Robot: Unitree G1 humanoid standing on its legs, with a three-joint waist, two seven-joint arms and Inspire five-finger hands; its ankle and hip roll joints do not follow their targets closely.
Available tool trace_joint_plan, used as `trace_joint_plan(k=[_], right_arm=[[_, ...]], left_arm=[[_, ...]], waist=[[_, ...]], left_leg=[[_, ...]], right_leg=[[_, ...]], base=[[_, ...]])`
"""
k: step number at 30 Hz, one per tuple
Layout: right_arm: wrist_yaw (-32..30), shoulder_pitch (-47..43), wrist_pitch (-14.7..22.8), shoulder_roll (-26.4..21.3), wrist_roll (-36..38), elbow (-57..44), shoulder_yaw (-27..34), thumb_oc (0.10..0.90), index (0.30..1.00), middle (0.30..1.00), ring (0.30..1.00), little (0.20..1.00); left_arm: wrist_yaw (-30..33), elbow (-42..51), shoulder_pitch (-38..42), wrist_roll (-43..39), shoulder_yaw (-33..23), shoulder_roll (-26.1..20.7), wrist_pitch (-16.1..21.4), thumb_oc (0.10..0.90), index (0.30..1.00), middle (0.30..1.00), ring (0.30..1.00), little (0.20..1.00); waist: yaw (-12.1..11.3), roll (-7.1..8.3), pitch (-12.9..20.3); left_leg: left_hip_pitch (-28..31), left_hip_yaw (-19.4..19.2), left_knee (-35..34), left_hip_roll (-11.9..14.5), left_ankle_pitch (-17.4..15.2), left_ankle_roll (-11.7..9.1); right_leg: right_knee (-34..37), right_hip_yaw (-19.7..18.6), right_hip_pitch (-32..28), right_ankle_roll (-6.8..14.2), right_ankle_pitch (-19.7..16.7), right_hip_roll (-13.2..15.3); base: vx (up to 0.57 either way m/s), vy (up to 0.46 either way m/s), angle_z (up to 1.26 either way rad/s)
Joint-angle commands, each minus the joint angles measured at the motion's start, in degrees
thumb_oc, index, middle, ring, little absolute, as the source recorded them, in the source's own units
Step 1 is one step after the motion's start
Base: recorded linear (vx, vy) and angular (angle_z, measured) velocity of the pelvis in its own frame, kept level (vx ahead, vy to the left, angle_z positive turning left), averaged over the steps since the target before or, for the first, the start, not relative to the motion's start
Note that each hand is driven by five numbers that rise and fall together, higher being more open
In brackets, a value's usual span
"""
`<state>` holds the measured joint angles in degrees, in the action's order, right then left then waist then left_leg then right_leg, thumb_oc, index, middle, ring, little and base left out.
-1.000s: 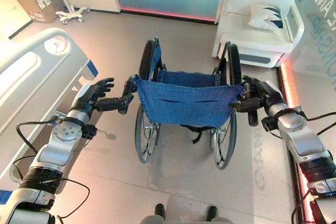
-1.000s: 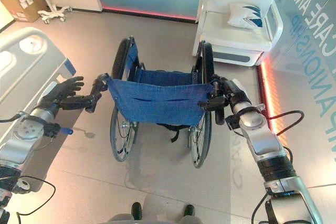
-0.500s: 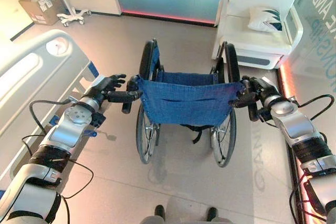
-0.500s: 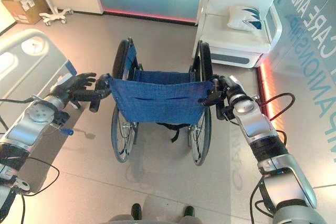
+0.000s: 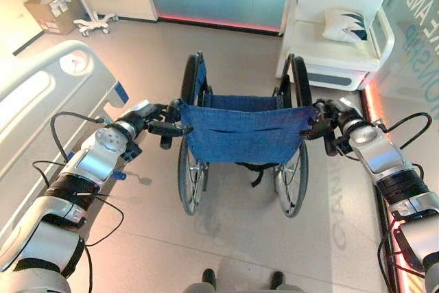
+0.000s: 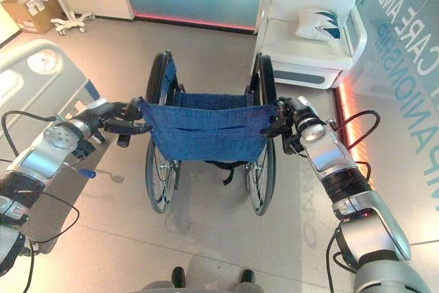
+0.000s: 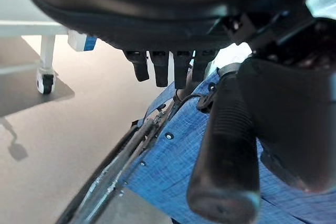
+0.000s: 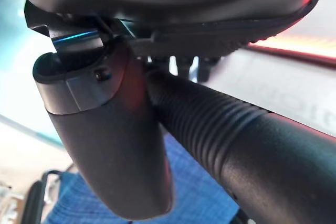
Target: Push the wheelchair next to the bed
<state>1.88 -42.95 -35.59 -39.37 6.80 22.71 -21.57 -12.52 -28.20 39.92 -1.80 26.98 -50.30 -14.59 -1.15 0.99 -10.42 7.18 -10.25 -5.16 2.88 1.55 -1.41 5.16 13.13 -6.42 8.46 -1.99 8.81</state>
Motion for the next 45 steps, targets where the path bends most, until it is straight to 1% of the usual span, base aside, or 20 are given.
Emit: trace_joint_plan(k=[1, 3, 6, 7, 9, 12, 16, 17, 19, 20, 22, 23, 25, 26, 29, 34, 35, 39, 41, 45], right_arm=[[1.8, -5.8, -2.3, -4.0, -6.8, 5.3, -4.9, 0.8, 0.9, 0.9, 0.9, 0.9], [1.9, -6.2, -3.2, -4.0, -7.2, 5.5, -5.3, 0.8, 0.9, 0.9, 0.9, 0.9], [-1.0, -6.4, -5.2, -3.6, -5.5, 5.5, -5.2, 0.8, 0.9, 0.9, 0.9, 0.9], [-3.2, -6.5, -5.7, -3.4, -4.1, 5.7, -5.1, 0.8, 0.9, 0.9, 0.9, 0.9], [-4.6, -6.7, -5.9, -3.1, -3.0, 6.1, -4.9, 0.8, 0.9, 0.9, 0.9, 0.9], [-4.3, -8.1, -7.4, -2.4, -2.7, 6.7, -5.0, 0.8, 0.9, 0.9, 0.9, 0.9], [1.4, -9.3, -7.6, -2.1, -11.0, 7.7, -6.0, 0.8, 0.9, 0.9, 0.9, 0.9], [2.0, -9.4, -7.9, -2.1, -11.7, 7.8, -6.1, 0.8, 0.9, 0.9, 0.9, 0.9], [3.4, -10.5, -10.3, -2.1, -16.1, 8.5, -7.0, 0.8, 0.9, 0.9, 0.9, 0.9], [3.2, -10.7, -10.5, -2.2, -16.9, 8.9, -7.2, 0.8, 0.9, 0.9, 0.9, 0.9], [-0.2, -11.9, -11.2, -2.4, -18.0, 10.3, -7.6, 0.8, 0.9, 0.9, 0.9, 0.9], [-2.4, -13.0, -10.8, -2.6, -17.0, 11.2, -7.9, 0.8, 0.9, 0.9, 0.9, 0.9], [-3.3, -14.0, -10.5, -2.3, -16.1, 12.0, -8.0, 0.8, 0.9, 0.9, 0.9, 0.9], [-2.8, -15.4, -11.8, -2.0, -16.5, 12.4, -8.4, 0.8, 0.9, 0.9, 0.9, 0.9], [-0.6, -16.6, -12.5, -1.7, -17.4, 13.6, -9.3, 0.8, 0.9, 0.9, 0.9, 0.9], [7.6, -18.1, -12.2, -1.2, -22.8, 18.8, -12.1, 0.8, 0.9, 0.9, 0.9, 0.9], [10.3, -18.2, -12.5, -0.9, -25.0, 20.0, -12.7, 0.8, 0.9, 0.9, 0.9, 0.9], [15.2, -19.3, -12.0, -0.1, -28.4, 23.6, -14.3, 0.8, 0.9, 0.9, 0.9, 0.9], [16.2, -20.0, -11.7, 0.6, -28.7, 25.1, -15.1, 0.8, 0.9, 0.9, 0.9, 0.9], [15.3, -21.5, -11.1, 2.1, -26.2, 27.8, -16.1, 0.8, 0.9, 0.9, 0.9, 0.9]], left_arm=[[7.0, -6.0, 11.2, 3.7, 0.3, -3.3, 0.5, 0.8, 0.9, 0.9, 0.9, 0.9], [9.7, -6.8, 11.5, 3.5, 0.7, -3.2, 0.4, 0.8, 0.9, 0.9, 0.9, 0.9], [13.4, -7.9, 11.8, 6.0, 1.0, -2.3, -1.2, 0.8, 0.9, 0.9, 0.9, 0.9], [13.9, -8.5, 12.2, 7.2, 1.3, -2.2, -1.8, 0.8, 0.9, 0.9, 0.9, 0.9], [14.0, -9.0, 12.5, 7.4, 1.9, -2.1, -2.6, 0.8, 0.9, 0.9, 0.9, 0.9], [14.9, -10.2, 13.1, 8.3, 2.5, -0.8, -3.4, 0.8, 0.9, 0.9, 0.9, 0.9], [15.2, -12.0, 13.9, 10.4, 3.2, 1.2, -3.9, 0.8, 0.9, 0.9, 0.9, 0.9], [15.2, -12.1, 14.1, 10.6, 3.3, 1.3, -4.2, 0.8, 0.9, 0.9, 0.9, 0.9], [14.1, -12.9, 14.7, 11.7, 3.8, 1.9, -5.7, 0.8, 0.9, 0.9, 0.9, 0.9], [13.8, -13.2, 15.0, 11.9, 4.0, 2.1, -6.0, 0.8, 0.9, 0.9, 0.9, 0.9], [12.8, -14.3, 16.0, 12.5, 4.9, 2.5, -7.0, 0.8, 0.9, 0.9, 0.9, 0.9], [12.3, -15.0, 16.7, 13.2, 5.5, 2.8, -7.2, 0.8, 0.9, 0.9, 0.9, 0.9], [12.0, -15.7, 17.5, 13.3, 6.2, 3.1, -7.3, 0.8, 0.9, 0.9, 0.9, 0.9], [11.4, -16.7, 18.3, 13.4, 7.1, 3.8, -7.9, 0.8, 0.9, 0.9, 0.9, 0.9], [10.6, -18.0, 18.9, 13.6, 7.8, 4.6, -8.3, 0.8, 0.9, 0.9, 0.9, 0.9], [7.3, -20.7, 20.0, 15.2, 9.3, 5.8, -9.4, 0.8, 0.9, 0.9, 0.9, 0.9], [6.0, -21.0, 20.2, 15.9, 9.7, 6.1, -10.0, 0.8, 0.9, 0.9, 0.9, 0.9], [2.7, -22.3, 21.3, 17.6, 10.9, 6.9, -11.7, 0.8, 0.9, 0.9, 0.9, 0.9], [1.0, -23.0, 22.1, 18.3, 11.7, 7.4, -12.5, 0.8, 0.9, 0.9, 0.9, 0.9], [-4.2, -25.0, 23.7, 20.2, 13.1, 9.0, -14.5, 0.8, 0.9, 0.9, 0.9, 0.9]], waist=[[0.3, -1.17, 3.3], [0.4, -1.03, 3.3], [0.5, -0.85, 3.3], [0.6, -0.82, 3.3], [0.7, -0.8, 3.3], [0.8, -0.74, 3.2], [1.2, -0.76, 3.3], [1.2, -0.77, 3.3], [1.2, -0.78, 3.4], [1.2, -0.82, 3.4], [1.2, -0.88, 3.5], [1.2, -0.91, 3.5], [1.3, -0.93, 3.5], [1.3, -0.92, 3.5], [1.4, -0.97, 3.6], [1.3, -0.91, 3.8], [1.2, -0.87, 3.8], [0.9, -0.82, 3.8], [0.9, -0.82, 3.8], [0.8, -0.88, 3.8]], left_leg=[[1.2, -1.2, 1.7, -4.1, -5.1, 2.2], [1.2, -1.3, 1.8, -4.0, -5.1, 2.1], [1.2, -1.3, 1.9, -4.0, -5.2, 2.1], [1.2, -1.4, 1.9, -4.0, -5.2, 2.1], [1.2, -1.4, 2.0, -4.0, -5.3, 2.0], [1.2, -1.6, 2.0, -4.0, -5.4, 2.0], [1.4, -1.8, 2.0, -4.0, -5.5, 1.9], [1.4, -1.8, 2.0, -4.0, -5.5, 1.9], [1.5, -2.0, 2.1, -4.0, -5.5, 1.9], [1.6, -2.0, 2.1, -4.0, -5.5, 1.9], [1.6, -2.1, 2.3, -4.0, -5.6, 1.9], [1.6, -2.1, 2.4, -4.0, -5.7, 1.9], [1.5, -2.2, 2.5, -4.0, -5.8, 1.9], [1.4, -2.2, 2.6, -4.0, -5.8, 1.9], [1.4, -2.1, 2.4, -4.1, -5.8, 1.8], [1.4, -2.1, 2.3, -4.1, -5.7, 1.7], [1.4, -2.1, 2.3, -4.1, -5.7, 1.7], [1.2, -1.9, 2.3, -4.0, -5.6, 1.7], [1.1, -1.8, 2.3, -4.0, -5.6, 1.7], [0.9, -1.6, 2.4, -4.1, -5.5, 1.7]], right_leg=[[-2.2, -1.8, 0.2, -0.6, 0.4, -1.7], [-2.1, -1.9, 0.2, -0.7, 0.4, -1.8], [-1.9, -2.1, 0.1, -0.8, 0.5, -1.9], [-2.0, -2.1, 0.0, -0.8, 0.5, -2.0], [-2.0, -2.2, 0.1, -0.8, 0.6, -2.0], [-2.0, -2.5, 0.2, -0.9, 0.5, -2.1], [-1.8, -2.8, 0.0, -0.9, 0.5, -2.2], [-1.8, -2.8, 0.0, -0.9, 0.5, -2.2], [-1.8, -2.8, -0.1, -0.9, 0.5, -2.2], [-1.8, -2.8, -0.2, -0.9, 0.5, -2.2], [-1.8, -2.9, -0.2, -0.8, 0.4, -2.2], [-1.9, -2.9, -0.2, -0.8, 0.4, -2.3], [-1.9, -3.0, -0.1, -0.8, 0.4, -2.3], [-1.9, -3.2, 0.0, -0.8, 0.4, -2.3], [-1.8, -3.2, 0.1, -0.8, 0.4, -2.4], [-1.6, -3.1, 0.2, -0.7, 0.2, -2.2], [-1.6, -3.1, 0.1, -0.7, 0.2, -2.2], [-1.6, -2.9, 0.2, -0.7, 0.2, -2.1], [-1.4, -2.9, 0.2, -0.7, 0.1, -2.0], [-1.4, -3.0, 0.3, -0.7, 0.1, -1.9]], base=[[0.0, 0.0, 0.0], [0.0, 0.0, 0.0], [0.0, 0.0, 0.0], [0.0, 0.0, 0.0], [0.0, -0.004, -0.02], [0.0, 0.0, 0.0], [0.0, 0.0, 0.0], [0.0, 0.0, 0.0], [0.0, 0.0, 0.0], [0.0, 0.0, 0.0], [0.0, 0.0, 0.0], [0.0, 0.0, 0.0], [0.0, 0.0, 0.0], [0.0, 0.0, 0.0], [0.0, 0.0, 0.0], [0.0, 0.0, 0.0], [0.0, 0.0, 0.0], [0.0, 0.0, 0.0], [0.0, 0.0, 0.0], [0.0, 0.0, 0.0]])
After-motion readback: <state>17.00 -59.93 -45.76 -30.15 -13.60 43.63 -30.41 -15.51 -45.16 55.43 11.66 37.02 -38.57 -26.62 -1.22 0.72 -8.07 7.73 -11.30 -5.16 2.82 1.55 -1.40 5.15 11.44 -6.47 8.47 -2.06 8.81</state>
